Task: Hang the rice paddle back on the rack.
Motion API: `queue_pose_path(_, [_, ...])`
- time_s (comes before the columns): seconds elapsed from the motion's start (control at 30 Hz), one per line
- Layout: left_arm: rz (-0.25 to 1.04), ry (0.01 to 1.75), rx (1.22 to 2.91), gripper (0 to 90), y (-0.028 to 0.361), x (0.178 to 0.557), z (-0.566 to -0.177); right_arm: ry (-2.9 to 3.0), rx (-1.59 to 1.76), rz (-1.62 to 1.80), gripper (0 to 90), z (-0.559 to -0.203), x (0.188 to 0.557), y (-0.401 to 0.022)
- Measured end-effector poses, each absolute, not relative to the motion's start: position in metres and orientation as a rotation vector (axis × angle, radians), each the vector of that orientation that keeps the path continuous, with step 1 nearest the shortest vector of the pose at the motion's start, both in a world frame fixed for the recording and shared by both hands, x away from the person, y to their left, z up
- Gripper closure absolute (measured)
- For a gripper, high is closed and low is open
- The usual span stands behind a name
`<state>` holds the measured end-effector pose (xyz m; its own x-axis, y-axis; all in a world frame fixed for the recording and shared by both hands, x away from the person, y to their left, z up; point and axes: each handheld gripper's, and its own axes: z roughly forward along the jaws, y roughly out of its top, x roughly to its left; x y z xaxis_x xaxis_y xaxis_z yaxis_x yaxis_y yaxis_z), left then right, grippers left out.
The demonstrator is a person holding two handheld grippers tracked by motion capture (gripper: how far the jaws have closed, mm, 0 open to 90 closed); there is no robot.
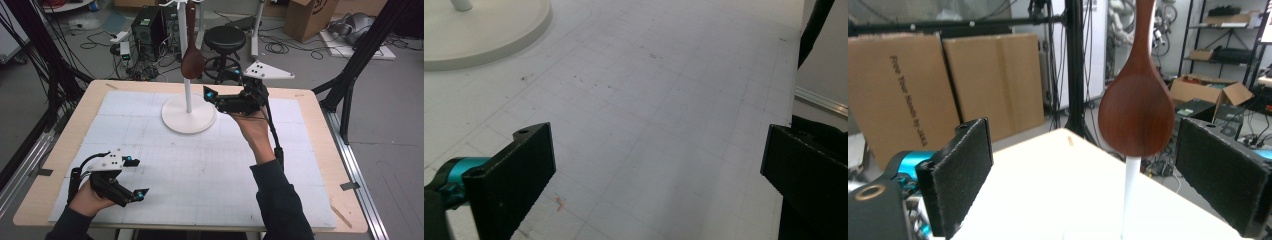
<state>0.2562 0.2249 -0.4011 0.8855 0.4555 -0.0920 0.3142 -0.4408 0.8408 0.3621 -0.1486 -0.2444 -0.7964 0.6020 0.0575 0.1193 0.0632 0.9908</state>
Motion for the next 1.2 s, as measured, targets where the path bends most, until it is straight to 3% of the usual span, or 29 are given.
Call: queue_pose_path(1.2, [0.215, 0.592, 2.033, 1.7, 0.232, 0.254, -0.398, 2.241, 0.661, 1.661, 8.5, -0.312, 0.316, -0.177])
